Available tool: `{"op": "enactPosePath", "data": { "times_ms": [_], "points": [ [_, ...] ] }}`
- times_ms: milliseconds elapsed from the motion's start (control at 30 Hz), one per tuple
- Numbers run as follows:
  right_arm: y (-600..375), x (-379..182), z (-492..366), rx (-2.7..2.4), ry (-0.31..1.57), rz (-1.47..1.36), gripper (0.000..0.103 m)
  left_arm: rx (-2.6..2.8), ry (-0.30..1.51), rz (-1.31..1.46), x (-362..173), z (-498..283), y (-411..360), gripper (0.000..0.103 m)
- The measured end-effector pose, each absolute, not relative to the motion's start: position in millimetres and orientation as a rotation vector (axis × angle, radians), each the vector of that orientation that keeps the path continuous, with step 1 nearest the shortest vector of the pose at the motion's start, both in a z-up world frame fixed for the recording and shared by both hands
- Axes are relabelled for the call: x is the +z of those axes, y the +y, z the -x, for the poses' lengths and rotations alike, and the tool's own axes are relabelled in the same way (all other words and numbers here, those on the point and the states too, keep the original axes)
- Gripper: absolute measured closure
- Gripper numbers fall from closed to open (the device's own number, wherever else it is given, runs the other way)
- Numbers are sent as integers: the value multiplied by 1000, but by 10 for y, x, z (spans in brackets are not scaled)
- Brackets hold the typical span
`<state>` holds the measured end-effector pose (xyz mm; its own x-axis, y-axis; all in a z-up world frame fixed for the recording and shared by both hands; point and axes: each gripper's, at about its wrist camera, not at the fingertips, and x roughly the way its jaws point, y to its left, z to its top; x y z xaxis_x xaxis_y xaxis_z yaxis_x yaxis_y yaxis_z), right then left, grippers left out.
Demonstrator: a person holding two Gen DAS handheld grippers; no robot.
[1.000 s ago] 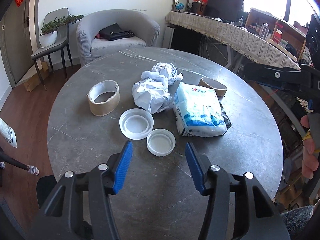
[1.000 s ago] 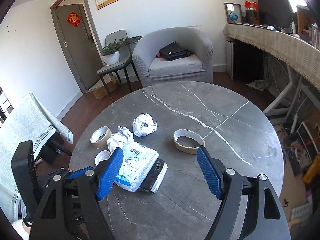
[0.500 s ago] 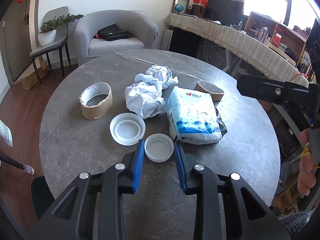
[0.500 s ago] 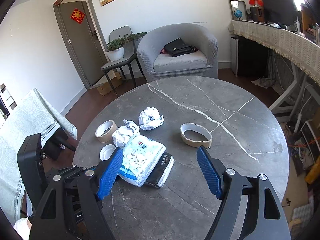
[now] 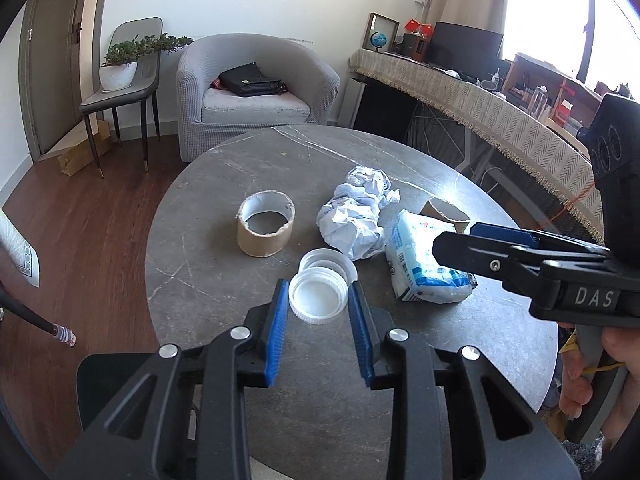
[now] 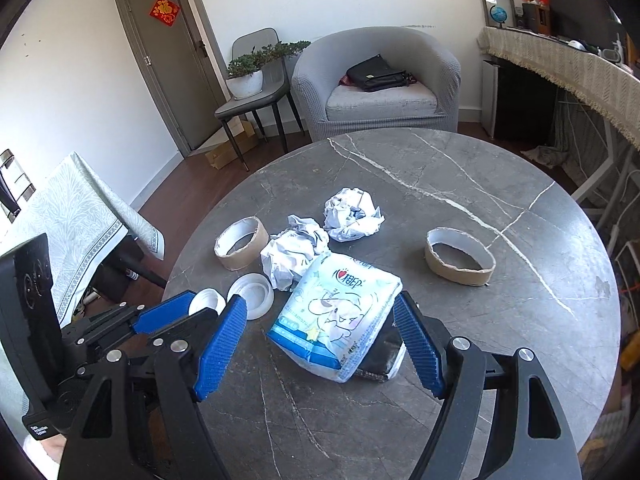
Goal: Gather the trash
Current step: 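Grasp the blue-and-white diaper pack with the right gripper while the left lifts the lid, then carry the lid and the diaper pack over the dark green bin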
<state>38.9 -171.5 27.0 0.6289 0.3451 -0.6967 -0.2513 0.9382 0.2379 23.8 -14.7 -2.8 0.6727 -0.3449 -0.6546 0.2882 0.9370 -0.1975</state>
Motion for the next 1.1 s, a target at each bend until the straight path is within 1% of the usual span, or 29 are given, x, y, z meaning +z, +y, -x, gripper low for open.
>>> {"op": "enactPosePath", "data": {
  "times_ms": [333, 400, 533, 700, 1100],
  "points": [
    [-1561, 96, -564, 248, 874, -91, 27, -326, 744, 97, 44, -208, 151, 70],
    [-1543, 70, -592, 218, 879, -70, 34, -318, 742, 97, 55, -202, 214, 70],
    [-1496, 40, -622, 184, 885, -33, 39, -303, 738, 102, 84, -180, 347, 70],
    [-1495, 53, -651, 163, 875, -52, 49, -275, 737, 121, 101, -169, 578, 70],
    [-1278, 332, -643, 205, 774, -93, 49, -198, 800, 129, -95, -169, 1023, 70]
  ]
}}
